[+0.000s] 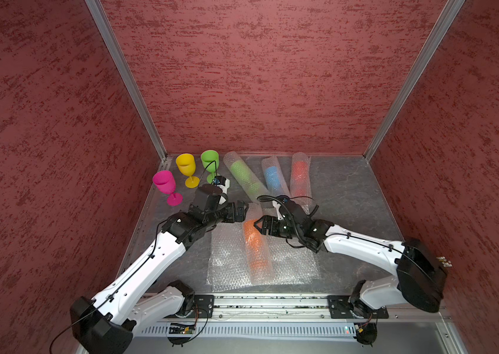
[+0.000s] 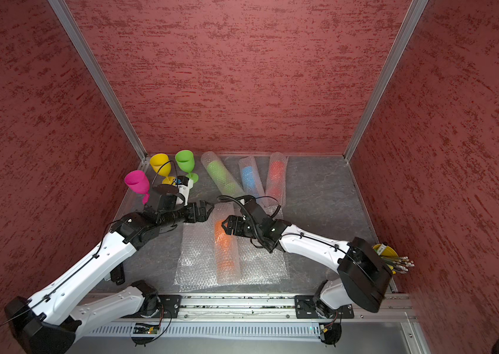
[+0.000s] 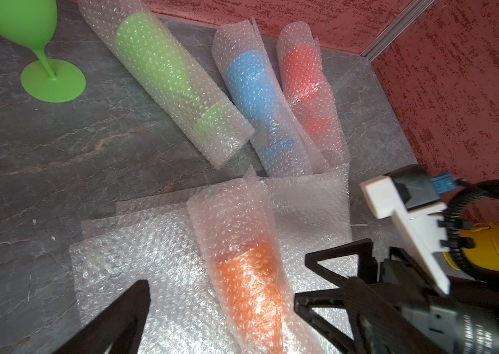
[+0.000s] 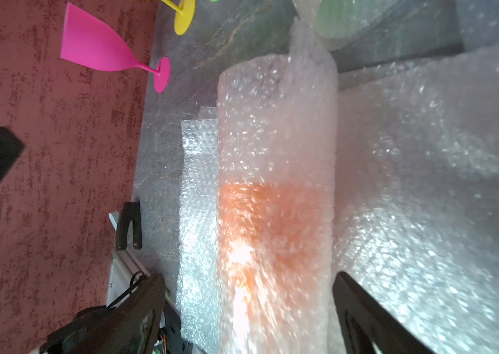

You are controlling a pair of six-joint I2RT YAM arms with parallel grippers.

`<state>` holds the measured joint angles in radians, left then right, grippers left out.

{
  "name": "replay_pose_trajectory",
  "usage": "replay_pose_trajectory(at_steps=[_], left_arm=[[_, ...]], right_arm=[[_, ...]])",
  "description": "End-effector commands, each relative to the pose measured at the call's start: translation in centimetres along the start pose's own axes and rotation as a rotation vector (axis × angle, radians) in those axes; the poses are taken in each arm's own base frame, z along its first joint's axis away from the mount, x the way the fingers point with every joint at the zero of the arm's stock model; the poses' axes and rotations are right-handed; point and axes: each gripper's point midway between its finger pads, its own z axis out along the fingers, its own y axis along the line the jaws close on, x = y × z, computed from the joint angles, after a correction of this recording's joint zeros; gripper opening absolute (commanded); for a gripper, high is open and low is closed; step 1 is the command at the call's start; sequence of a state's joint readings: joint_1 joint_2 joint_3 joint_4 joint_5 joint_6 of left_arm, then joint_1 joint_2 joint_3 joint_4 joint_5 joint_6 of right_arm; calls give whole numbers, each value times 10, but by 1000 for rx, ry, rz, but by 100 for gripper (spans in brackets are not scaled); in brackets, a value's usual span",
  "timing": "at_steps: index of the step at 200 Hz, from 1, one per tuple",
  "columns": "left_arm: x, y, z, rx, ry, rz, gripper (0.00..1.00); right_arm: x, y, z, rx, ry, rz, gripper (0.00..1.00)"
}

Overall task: Unpack wine glasses from bubble wrap
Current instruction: Unwrap the bubble wrap.

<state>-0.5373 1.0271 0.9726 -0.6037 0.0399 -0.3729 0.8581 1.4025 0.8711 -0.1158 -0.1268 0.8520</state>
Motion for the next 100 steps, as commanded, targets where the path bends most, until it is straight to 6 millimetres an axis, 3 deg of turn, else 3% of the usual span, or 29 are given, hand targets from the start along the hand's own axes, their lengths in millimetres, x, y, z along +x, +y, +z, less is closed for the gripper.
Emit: replay_pose_trajectory(at_steps=[1,24,48,83,100], left_arm=[[-8,0,-6,-15,-13,-33,100],[-1,-3,-8,8,39,-121,100],[21,0,-5,12,120,-231,100],[56,-6,-2,100,194,-329,100],[68,-4,-1,108,211,-344,100]], right_arm=[[-6,-9,-10,55,-24,-89,77],[8,-7,-3,40,59,-145,69],[17,-3,-1,24,97,-190,62],[30,-15,4,41,135,-201,54],[37,-22,7,44,154,-199,45]])
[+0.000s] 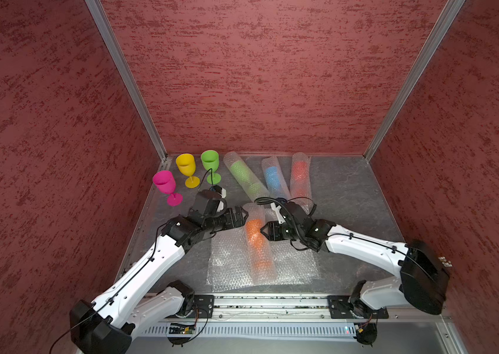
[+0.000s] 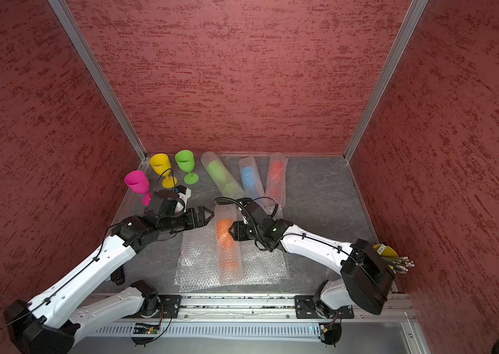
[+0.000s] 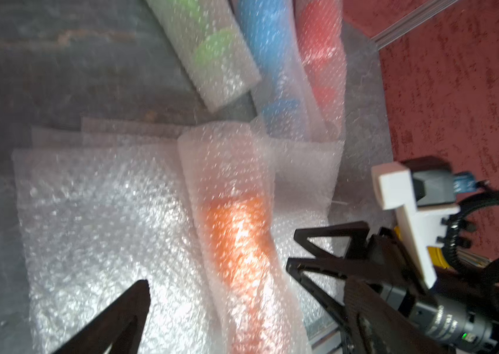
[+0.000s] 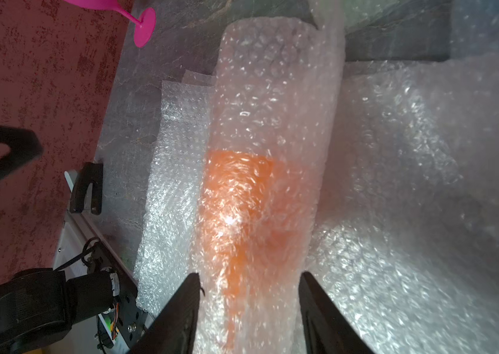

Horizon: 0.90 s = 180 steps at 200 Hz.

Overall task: Unpack wine glasses from bubble wrap
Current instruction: Unwrap the bubble wrap.

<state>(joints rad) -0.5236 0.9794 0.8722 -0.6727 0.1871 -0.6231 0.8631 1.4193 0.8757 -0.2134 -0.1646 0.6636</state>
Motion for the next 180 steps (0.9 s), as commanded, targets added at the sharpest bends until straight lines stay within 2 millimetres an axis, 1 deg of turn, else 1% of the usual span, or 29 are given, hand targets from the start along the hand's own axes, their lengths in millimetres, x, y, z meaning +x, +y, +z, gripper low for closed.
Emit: replay_pose_trajectory(at_steps=[1,17,31,49,63,76,104,112,127,139,147,180], left_arm=[[16,-3,0,60,43,-69,100],[23,-3,2,74,59,-71,100],[29,-3,5,75,77,-54,100],[37,-3,9,56,108,-37,100],[42,-1,13,46,128,-31,100],[45,0,15,43,134,-26,100],[48,3,16,37,138,-26,100],[48,2,15,37,137,-24,100],[49,5,15,25,139,-22,100],[50,6,14,20,140,-23,100],[50,6,14,22,139,-22,100],[51,9,15,11,144,-26,100]], right_arm=[[15,-4,7,-9,47,-25,44],[18,-5,6,-16,42,-22,36],[19,-4,5,-34,39,-30,34],[21,-3,3,-47,35,-39,29],[23,-5,4,-43,41,-43,29],[28,-7,6,-42,56,-45,31],[32,-9,8,-39,68,-57,32],[31,-5,5,-56,67,-63,35],[28,2,-2,-82,51,-73,43],[27,1,-6,-78,41,-78,50],[29,0,-7,-72,43,-82,53],[37,2,-11,-92,56,-103,55]])
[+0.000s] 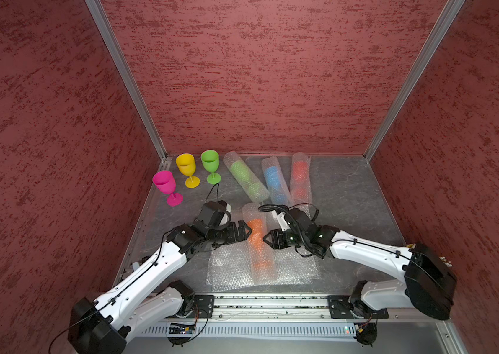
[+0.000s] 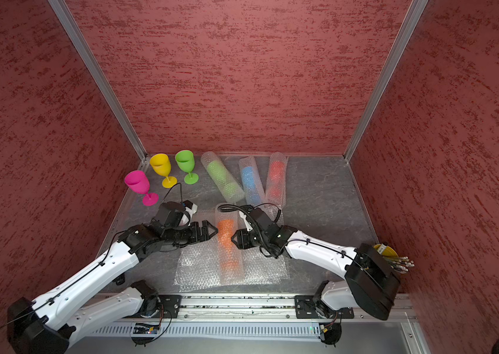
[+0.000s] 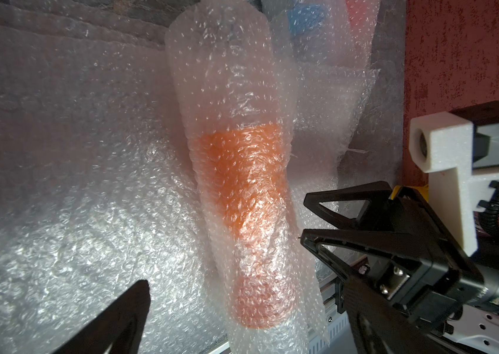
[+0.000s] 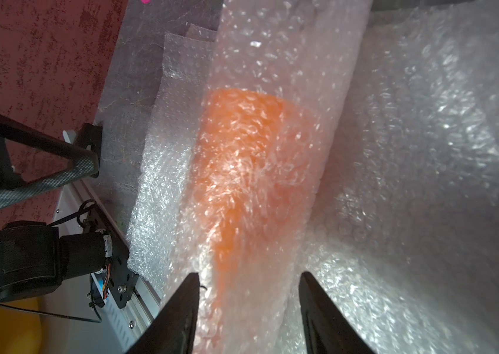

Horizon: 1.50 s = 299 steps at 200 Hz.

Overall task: Unpack wine glasses from bubble wrap
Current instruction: Unwrap the bubble wrap.

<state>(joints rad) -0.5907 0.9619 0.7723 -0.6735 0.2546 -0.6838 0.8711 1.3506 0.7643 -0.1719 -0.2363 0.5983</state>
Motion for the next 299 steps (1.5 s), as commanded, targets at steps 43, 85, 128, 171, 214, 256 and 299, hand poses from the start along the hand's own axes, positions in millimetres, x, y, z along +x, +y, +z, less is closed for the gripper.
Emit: replay_pose_trajectory(at_steps=[43,85,128,171,214,256,299], left_arm=[[4,5,4,-18,10,-1,100],[4,5,6,-21,17,0,100],[13,4,15,-9,69,-5,100],[29,-2,27,14,127,7,100],[52,-6,51,19,201,35,95],[57,1,66,12,222,34,87],[60,13,73,-15,222,33,82]], right_arm=[[17,-1,-2,1,36,-50,42],[21,-6,1,26,42,-57,18],[10,3,2,13,19,-66,0],[1,28,-3,-71,-14,-34,0],[2,42,-2,-102,-12,-27,0],[5,31,1,-38,-10,-42,0],[1,-10,-2,227,-22,-90,0]])
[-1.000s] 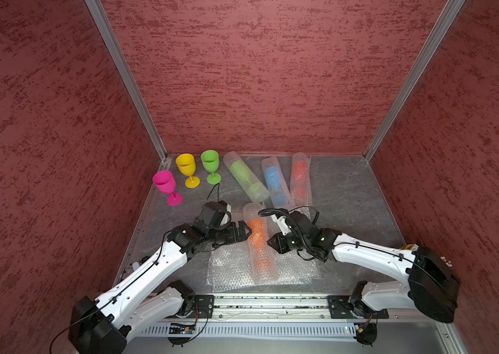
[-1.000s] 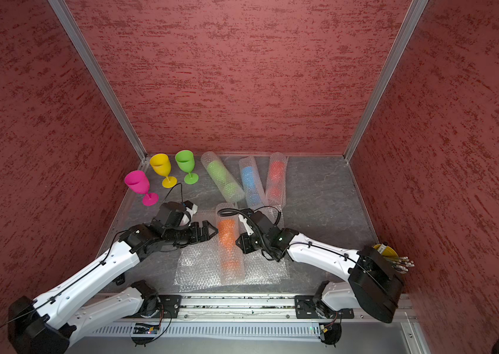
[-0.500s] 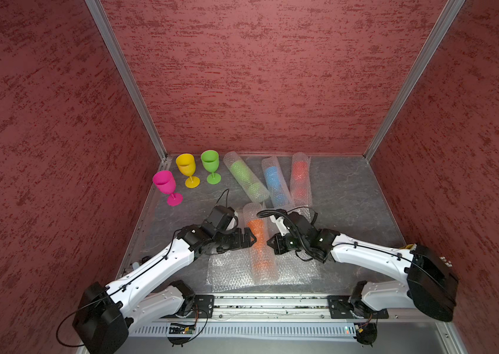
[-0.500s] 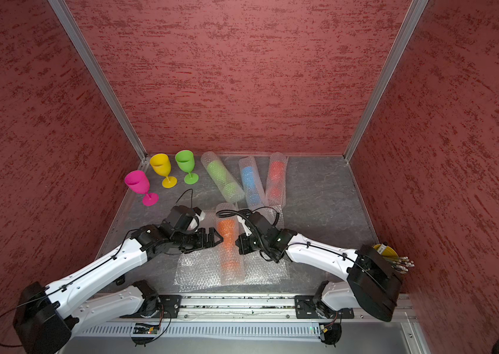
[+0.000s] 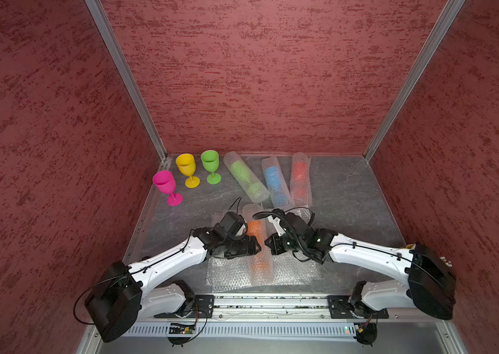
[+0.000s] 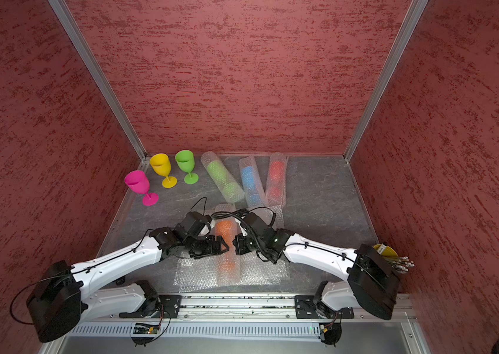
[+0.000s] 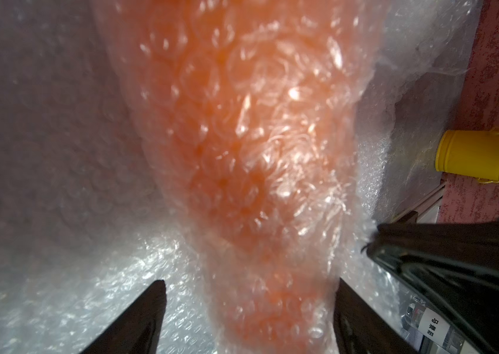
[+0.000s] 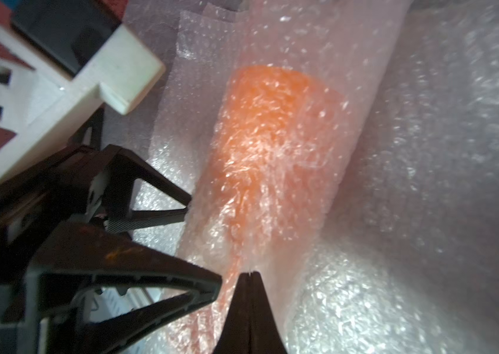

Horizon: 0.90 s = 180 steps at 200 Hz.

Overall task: Unpack wine glasses from bubble wrap
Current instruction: Unwrap the bubble wrap.

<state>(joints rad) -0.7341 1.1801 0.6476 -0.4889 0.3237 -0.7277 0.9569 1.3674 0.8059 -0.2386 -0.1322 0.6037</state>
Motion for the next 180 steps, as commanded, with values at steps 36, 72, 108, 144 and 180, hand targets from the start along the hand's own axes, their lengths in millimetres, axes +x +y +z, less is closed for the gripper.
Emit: replay_pose_trajectory(at_steps=[36,72,108,144,180], left_arm=[[-3,4,9,5,-9,5,82],[-6,1,7,14,-25,9,81],[-6,1,7,13,-21,4,81],[-6,3,8,13,-24,-6,79],[-6,8,10,20,-23,-47,74]], right_arm=[[-14,-10,-4,182,-41,-92,25],[-21,15,0,104,-59,-117,43],[-24,7,13,158,-56,-140,47],[-20,-15,27,253,-50,-161,44],[-29,-23,22,304,-109,-160,18]])
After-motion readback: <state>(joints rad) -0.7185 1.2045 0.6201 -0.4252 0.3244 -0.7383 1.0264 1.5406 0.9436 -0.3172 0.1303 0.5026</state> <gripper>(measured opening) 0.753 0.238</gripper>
